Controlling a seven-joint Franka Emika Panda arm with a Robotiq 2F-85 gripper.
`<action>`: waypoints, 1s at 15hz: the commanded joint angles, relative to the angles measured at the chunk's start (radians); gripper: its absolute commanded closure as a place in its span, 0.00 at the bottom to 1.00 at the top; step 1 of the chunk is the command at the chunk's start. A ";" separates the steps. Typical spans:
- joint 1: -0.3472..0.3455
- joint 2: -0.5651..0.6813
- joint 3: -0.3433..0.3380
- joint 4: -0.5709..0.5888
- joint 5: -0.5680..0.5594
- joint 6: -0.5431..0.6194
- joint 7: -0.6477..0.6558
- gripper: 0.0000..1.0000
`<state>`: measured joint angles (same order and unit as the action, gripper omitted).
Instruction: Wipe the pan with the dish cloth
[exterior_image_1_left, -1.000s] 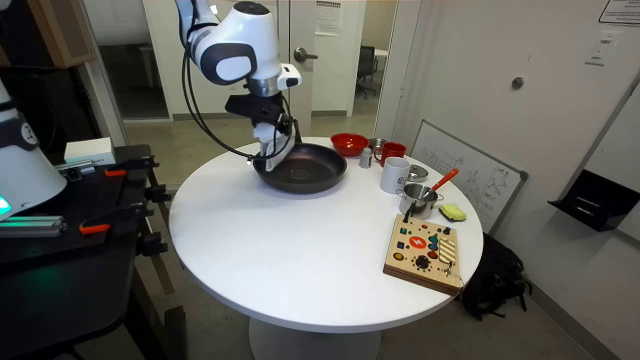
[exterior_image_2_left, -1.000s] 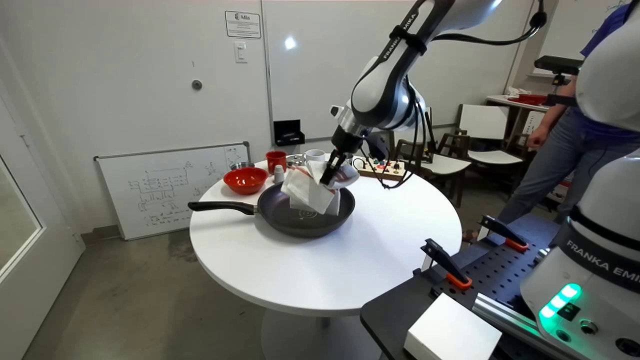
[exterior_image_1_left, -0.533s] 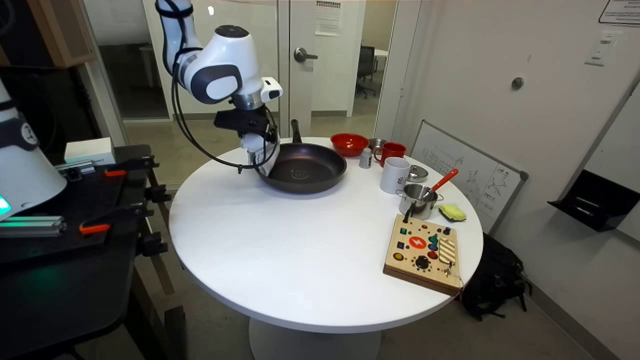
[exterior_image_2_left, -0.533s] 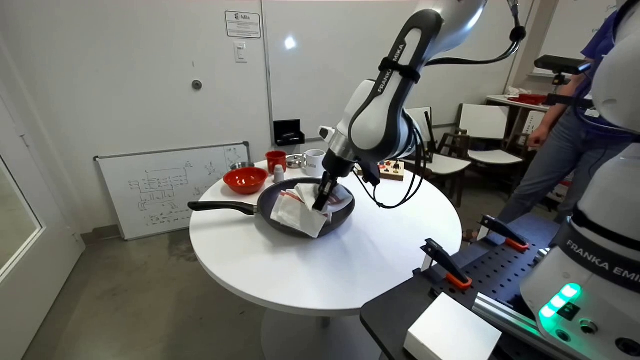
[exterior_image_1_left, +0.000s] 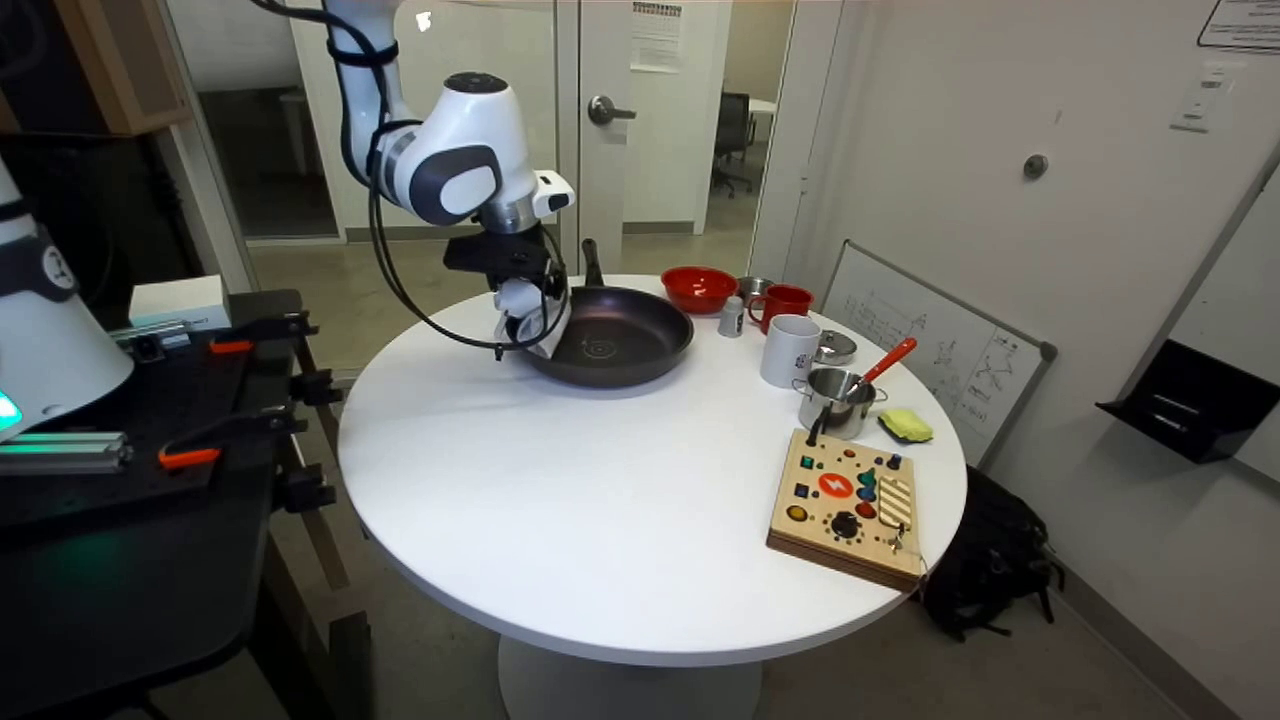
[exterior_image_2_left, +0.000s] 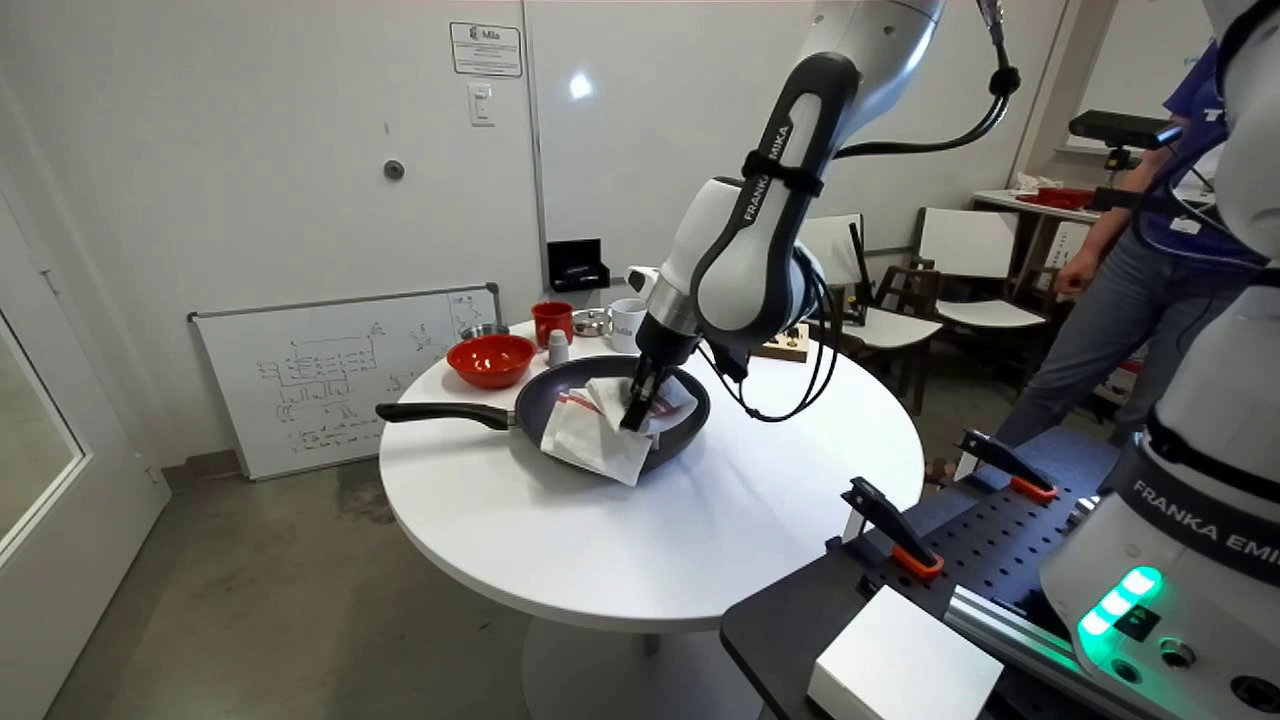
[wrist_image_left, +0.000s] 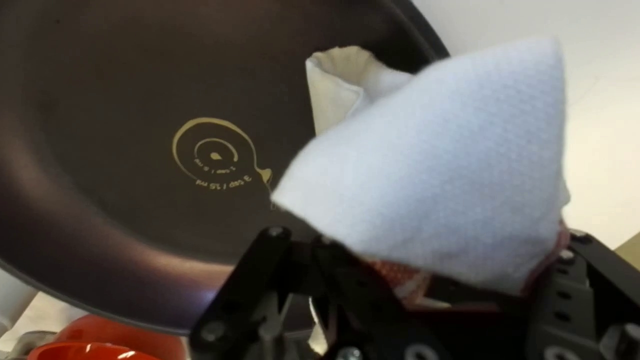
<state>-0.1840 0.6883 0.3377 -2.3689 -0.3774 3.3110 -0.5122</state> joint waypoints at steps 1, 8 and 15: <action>-0.246 0.108 0.210 0.096 -0.063 -0.199 -0.058 1.00; -0.314 0.134 0.255 0.247 0.117 -0.452 -0.184 1.00; -0.093 0.130 0.076 0.269 0.137 -0.359 -0.156 1.00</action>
<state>-0.3979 0.8119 0.5107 -2.1208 -0.2485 2.8966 -0.6872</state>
